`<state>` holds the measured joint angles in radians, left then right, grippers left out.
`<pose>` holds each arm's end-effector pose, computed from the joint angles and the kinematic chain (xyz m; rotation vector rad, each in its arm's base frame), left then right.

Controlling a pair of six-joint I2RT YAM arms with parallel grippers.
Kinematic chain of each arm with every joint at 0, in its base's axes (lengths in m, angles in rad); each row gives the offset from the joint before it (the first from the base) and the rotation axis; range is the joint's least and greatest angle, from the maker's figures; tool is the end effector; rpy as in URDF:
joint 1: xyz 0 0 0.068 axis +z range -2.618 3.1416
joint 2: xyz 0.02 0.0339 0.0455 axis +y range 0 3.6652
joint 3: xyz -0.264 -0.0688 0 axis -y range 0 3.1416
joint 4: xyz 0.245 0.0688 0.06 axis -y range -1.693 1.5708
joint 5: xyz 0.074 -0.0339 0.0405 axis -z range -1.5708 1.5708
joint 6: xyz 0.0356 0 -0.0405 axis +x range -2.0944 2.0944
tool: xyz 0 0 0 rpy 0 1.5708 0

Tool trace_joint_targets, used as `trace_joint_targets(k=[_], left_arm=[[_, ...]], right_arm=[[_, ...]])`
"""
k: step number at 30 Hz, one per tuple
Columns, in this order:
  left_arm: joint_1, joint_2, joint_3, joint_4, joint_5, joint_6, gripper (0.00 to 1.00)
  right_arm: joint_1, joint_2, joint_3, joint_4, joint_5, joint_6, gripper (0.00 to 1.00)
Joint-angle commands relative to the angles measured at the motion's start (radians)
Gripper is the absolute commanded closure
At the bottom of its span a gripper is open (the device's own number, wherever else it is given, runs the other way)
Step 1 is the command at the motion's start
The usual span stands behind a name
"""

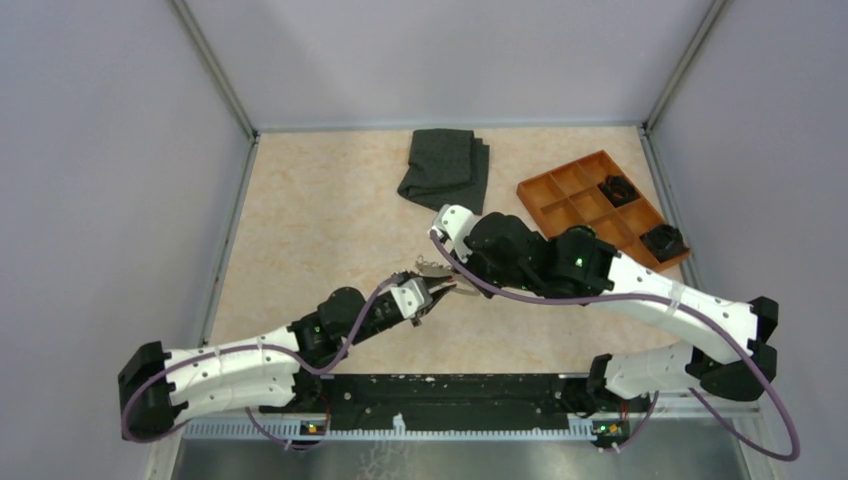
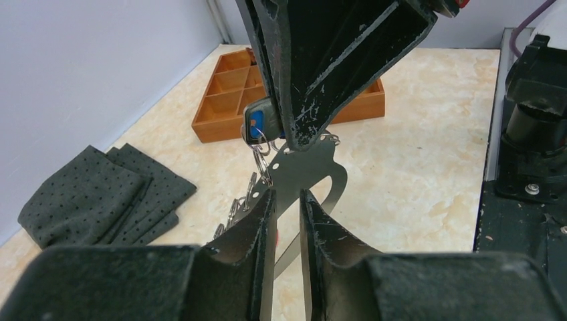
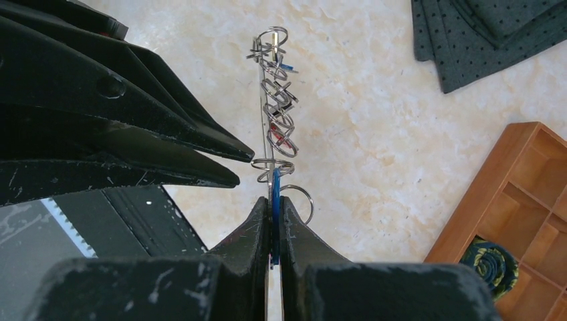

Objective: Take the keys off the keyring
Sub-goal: Remove the key from the keyring.

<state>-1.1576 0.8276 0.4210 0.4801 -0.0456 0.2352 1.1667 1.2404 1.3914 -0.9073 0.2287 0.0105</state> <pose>0.0815 -0.1820 0.2741 0.9576 1.2041 -0.7053 0.1044 0.2236 0.3848 -1.1732 2.0088 0.3345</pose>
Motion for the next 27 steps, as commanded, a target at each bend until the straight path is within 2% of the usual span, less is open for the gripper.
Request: trace_joint_targets(k=[1, 13, 27], left_arm=[[-0.005, 0.004, 0.045, 0.096, 0.005, 0.010, 0.75], [-0.005, 0.029, 0.088, 0.099, -0.011, 0.032, 0.73], [-0.005, 0.061, 0.105, 0.044, -0.058, 0.024, 0.81]], right_arm=[[-0.005, -0.042, 0.059, 0.034, 0.019, -0.004, 1.00], [-0.004, -0.033, 0.065, 0.036, 0.003, -0.003, 1.00], [-0.004, -0.027, 0.080, 0.038, -0.005, -0.004, 1.00]])
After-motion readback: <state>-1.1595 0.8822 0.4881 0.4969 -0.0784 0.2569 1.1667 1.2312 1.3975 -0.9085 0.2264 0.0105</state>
